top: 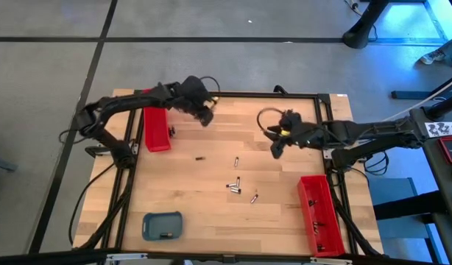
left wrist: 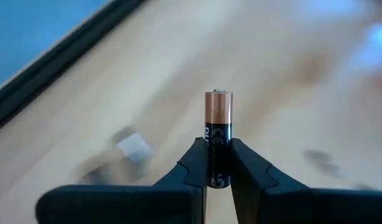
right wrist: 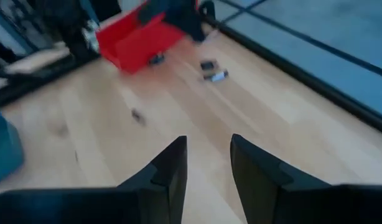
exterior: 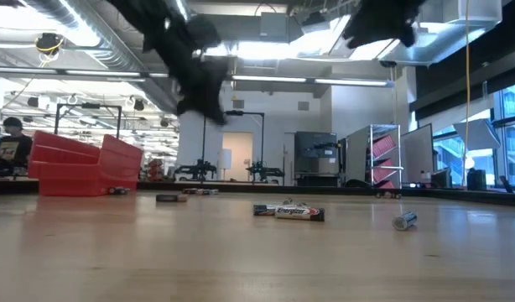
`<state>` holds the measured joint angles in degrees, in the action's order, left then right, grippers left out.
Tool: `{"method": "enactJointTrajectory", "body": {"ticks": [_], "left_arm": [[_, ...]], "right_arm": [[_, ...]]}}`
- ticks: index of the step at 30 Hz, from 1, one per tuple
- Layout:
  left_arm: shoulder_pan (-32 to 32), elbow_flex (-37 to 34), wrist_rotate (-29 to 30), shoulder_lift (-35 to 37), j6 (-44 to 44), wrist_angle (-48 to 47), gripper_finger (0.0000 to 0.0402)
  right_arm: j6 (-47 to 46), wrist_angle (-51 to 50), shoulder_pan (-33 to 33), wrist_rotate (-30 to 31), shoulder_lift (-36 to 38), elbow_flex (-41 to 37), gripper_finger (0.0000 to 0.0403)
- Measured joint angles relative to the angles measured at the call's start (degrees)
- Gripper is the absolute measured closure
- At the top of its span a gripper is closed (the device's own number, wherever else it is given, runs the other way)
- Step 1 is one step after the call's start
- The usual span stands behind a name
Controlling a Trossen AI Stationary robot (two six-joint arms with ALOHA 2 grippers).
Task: Sort batteries
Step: Put the large black battery into the blue bin
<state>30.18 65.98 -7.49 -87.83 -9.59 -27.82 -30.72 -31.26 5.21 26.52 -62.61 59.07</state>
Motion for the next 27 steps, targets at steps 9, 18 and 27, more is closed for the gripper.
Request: {"method": "enactJointTrajectory", "body": {"ticks": [9, 18, 27], "left_arm": [[-15.73, 0.01, -8.67, 6.49, 2.80, 17.74, 0.0370], [-23.01, -0.11, -5.79, 6.89, -4.49, 30.41, 0.0370], [-23.54, -0.07, -4.65, 6.89, -4.80, 30.43, 0.0370]], "right_arm": [[6.03, 25.47, -9.43, -19.32, -8.06, -0.09, 0.0227], [11.91, 42.31, -11.35, -37.43, -11.46, 0.07, 0.0183], [13.07, 43.18, -11.44, -42.91, -11.61, 0.02, 0.0183]]}}
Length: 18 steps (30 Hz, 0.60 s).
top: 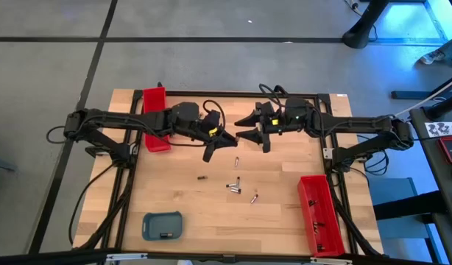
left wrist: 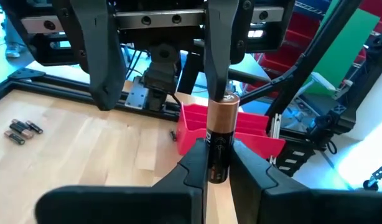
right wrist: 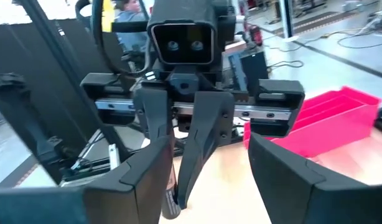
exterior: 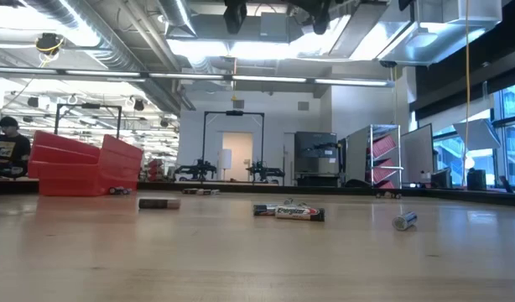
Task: Sort batteries
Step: Put the large black battery into the blue bin
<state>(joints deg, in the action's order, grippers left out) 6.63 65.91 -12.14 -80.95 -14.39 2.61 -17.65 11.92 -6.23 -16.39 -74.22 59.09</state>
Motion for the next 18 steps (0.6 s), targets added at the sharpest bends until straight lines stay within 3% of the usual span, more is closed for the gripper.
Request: {"method": "enactJointTrajectory", "body": {"ticks": [5, 14, 18], "left_arm": [[0.05, 0.01, 1.74, 0.00, -0.16, -0.34, 0.0366], [0.24, 0.13, 1.82, -0.09, -1.58, 0.06, 0.0366], [0.22, 0.13, 1.69, -0.09, -1.75, -0.03, 0.0369]], "right_arm": [[-0.02, -0.05, 0.04, -5.48, -0.02, 0.00, 0.0182], [0.02, -2.85, 0.27, -5.65, 0.59, -0.08, 0.0182], [-0.08, -2.79, 0.26, -5.61, 0.57, -0.07, 0.0211]]}}
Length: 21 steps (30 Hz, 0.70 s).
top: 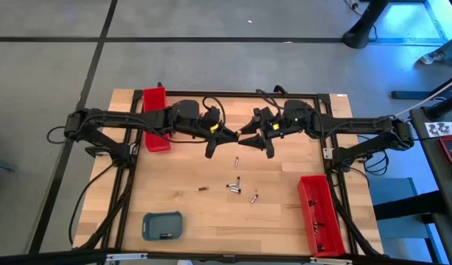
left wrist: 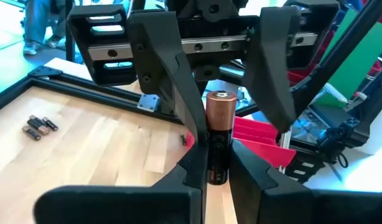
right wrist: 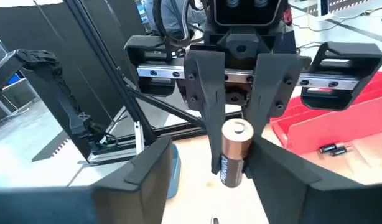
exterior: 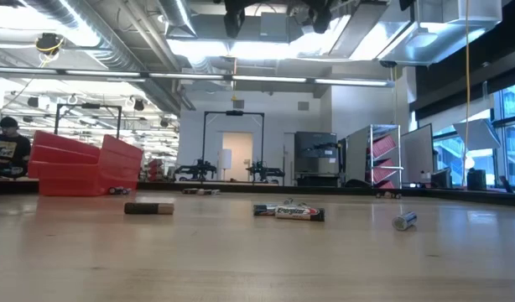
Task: Sort batteries
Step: Put the large black battery into the blue bin
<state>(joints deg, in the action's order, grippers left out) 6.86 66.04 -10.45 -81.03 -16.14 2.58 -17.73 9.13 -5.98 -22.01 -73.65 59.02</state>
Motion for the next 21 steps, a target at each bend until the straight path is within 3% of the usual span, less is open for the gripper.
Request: {"method": "enactJointTrajectory", "body": {"ticks": [10, 15, 21], "left_arm": [[-0.01, 0.02, -0.36, 0.10, -0.94, -0.15, 0.0355], [0.00, 0.03, 0.83, -0.07, -1.63, -1.31, 0.0342], [-0.41, 0.02, 3.32, -1.08, -1.81, 0.11, 0.0284]], "right_arm": [[-0.12, 0.26, 0.00, 3.51, -0.11, 0.00, 0.0375], [-1.54, -0.01, 0.04, 6.17, -0.13, -0.02, 0.0377], [-1.86, 0.04, 0.05, 7.54, -0.13, -0.01, 0.0376]]}}
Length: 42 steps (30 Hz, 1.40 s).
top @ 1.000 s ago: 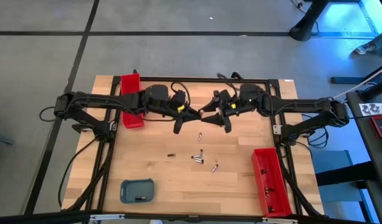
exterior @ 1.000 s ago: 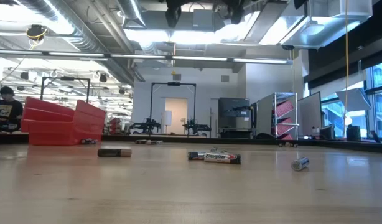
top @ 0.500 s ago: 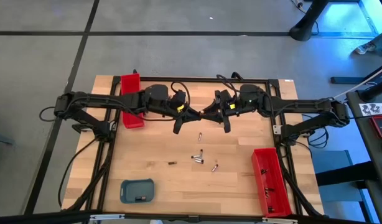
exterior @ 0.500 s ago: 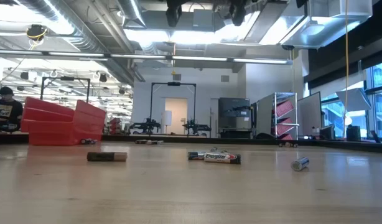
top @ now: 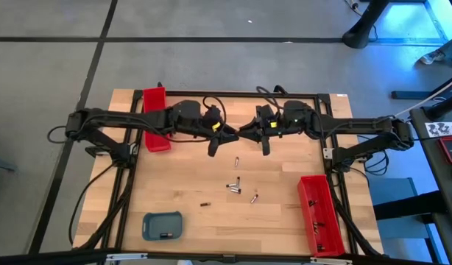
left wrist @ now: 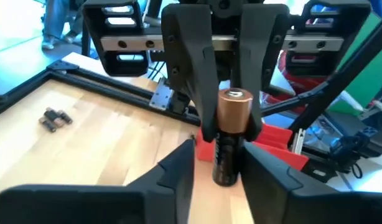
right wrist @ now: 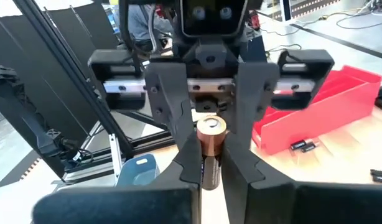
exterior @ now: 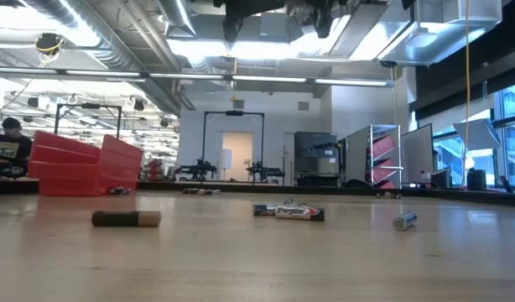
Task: Sort batteries
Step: Put the large black battery into the blue bin
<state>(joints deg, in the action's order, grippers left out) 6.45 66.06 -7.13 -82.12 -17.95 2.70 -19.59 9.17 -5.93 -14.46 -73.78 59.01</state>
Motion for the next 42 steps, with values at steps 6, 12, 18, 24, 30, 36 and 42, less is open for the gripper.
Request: {"method": "enactJointTrajectory", "body": {"ticks": [6, 12, 18, 24, 30, 36, 42], "left_arm": [[-0.91, -0.07, 1.41, -1.82, -0.72, 3.58, 0.0283], [-1.47, -0.09, 1.50, -1.78, -2.18, 4.10, 0.0364], [-1.47, -0.11, 1.46, -1.78, -4.22, 3.13, 0.0364], [-2.65, -0.10, 1.57, -0.45, -5.17, -4.72, 0.0364], [-7.61, -0.09, 1.55, 4.90, -6.47, -28.37, 0.0364], [-21.27, -0.09, 1.31, 9.62, -13.73, -52.10, 0.0364], [-37.97, -3.50, 1.23, 8.57, -23.60, -55.24, 0.0364]], "right_arm": [[-0.07, 0.41, -0.01, 0.31, 0.00, 0.03, 0.0373], [0.10, -1.31, -0.01, 0.36, 0.00, 0.10, 0.0368], [0.10, -3.05, -0.05, 0.51, 0.01, 0.17, 0.0359], [0.54, -4.26, -1.07, 3.43, 0.39, 0.03, 0.0281], [0.54, -5.87, -3.66, 3.46, 2.81, 0.06, 0.0221], [2.00, -9.97, -5.06, 3.50, 3.85, 0.11, 0.0213], [2.13, -12.70, -4.97, 6.06, 3.76, 0.10, 0.0213]]}}
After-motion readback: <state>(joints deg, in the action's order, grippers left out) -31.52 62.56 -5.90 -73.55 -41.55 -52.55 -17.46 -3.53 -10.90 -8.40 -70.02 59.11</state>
